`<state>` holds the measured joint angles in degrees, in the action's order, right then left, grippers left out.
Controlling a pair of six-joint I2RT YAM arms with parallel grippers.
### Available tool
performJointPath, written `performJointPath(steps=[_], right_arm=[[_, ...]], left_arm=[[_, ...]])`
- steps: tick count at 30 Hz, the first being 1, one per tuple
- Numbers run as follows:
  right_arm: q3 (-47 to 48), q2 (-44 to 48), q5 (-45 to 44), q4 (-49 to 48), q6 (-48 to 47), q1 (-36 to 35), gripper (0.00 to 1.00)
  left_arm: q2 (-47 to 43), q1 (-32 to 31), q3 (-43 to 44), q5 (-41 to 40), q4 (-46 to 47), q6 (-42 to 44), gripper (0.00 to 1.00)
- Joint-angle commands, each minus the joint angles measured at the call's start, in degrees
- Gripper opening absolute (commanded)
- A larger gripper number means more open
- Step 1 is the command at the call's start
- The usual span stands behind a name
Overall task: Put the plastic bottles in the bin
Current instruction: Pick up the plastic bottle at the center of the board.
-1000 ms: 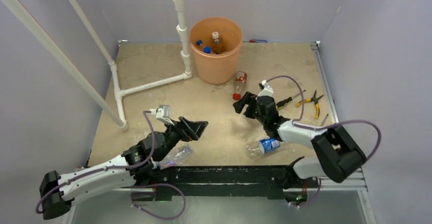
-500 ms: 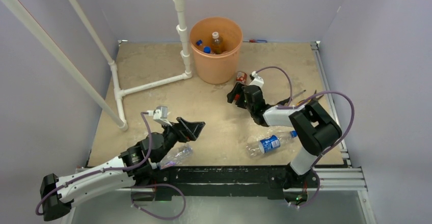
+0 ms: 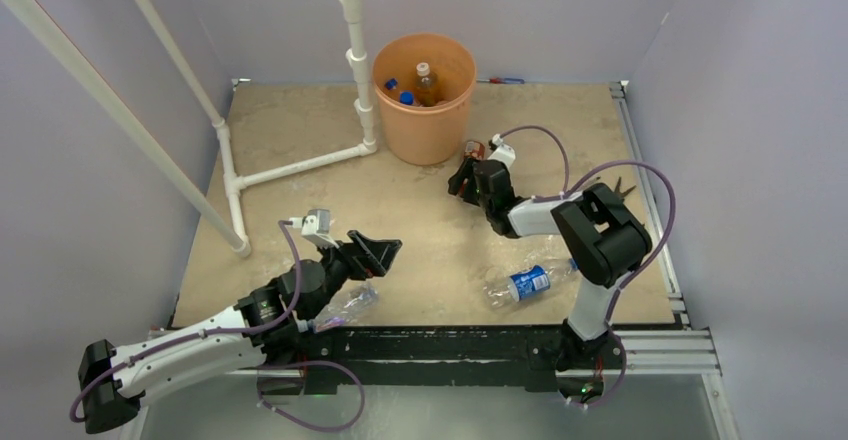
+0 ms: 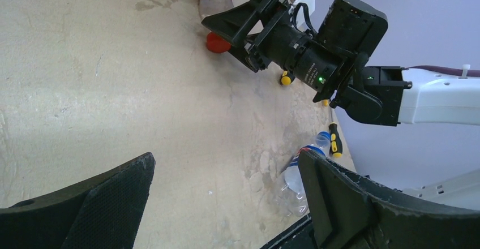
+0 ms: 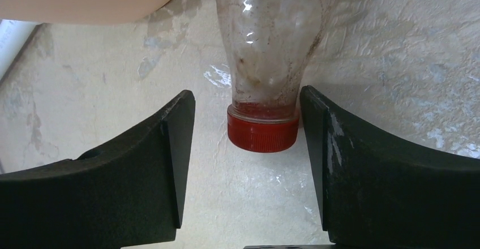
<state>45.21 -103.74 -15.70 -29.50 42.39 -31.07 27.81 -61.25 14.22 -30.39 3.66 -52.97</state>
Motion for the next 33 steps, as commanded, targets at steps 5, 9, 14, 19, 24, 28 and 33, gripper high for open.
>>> performJointPath(steps=[5, 9, 14, 19, 24, 28, 33], right_arm=[[1.2, -1.9, 1.3, -2.1, -1.0, 0.3, 0.54], [-0.2, -1.2, 2.5, -2.5, -0.9, 0.3, 0.36], [-5.0, 4.2, 3.0, -4.3, -2.2, 0.3, 0.15], [-14.5, 16.9, 9.4, -3.6, -3.2, -1.2, 0.00], [-21.3, 32.4, 13.1, 2.4, -4.8, -7.3, 0.00], [-26.3, 47.3, 23.7, 0.5, -8.0, -11.2, 0.00], [-32.8, 61.6, 38.4, -7.8, -7.7, -12.4, 0.00]], left_arm=[[0.2, -0.1, 1.2, -1.6, 0.1, -0.1, 0.99], [0.4, -0.1, 1.2, -1.6, 0.1, -0.1, 0.99], [0.1, -0.1, 1.4, -1.6, -0.2, -0.2, 0.99], [-0.9, 0.0, 2.1, -2.7, -1.7, 0.1, 0.99], [-1.3, 0.0, 4.1, -6.6, -2.9, 2.1, 0.99], [-1.1, 0.0, 4.9, -6.3, 2.2, 8.3, 0.99], [0.1, 0.0, 6.4, -1.9, 10.7, 16.3, 0.99]])
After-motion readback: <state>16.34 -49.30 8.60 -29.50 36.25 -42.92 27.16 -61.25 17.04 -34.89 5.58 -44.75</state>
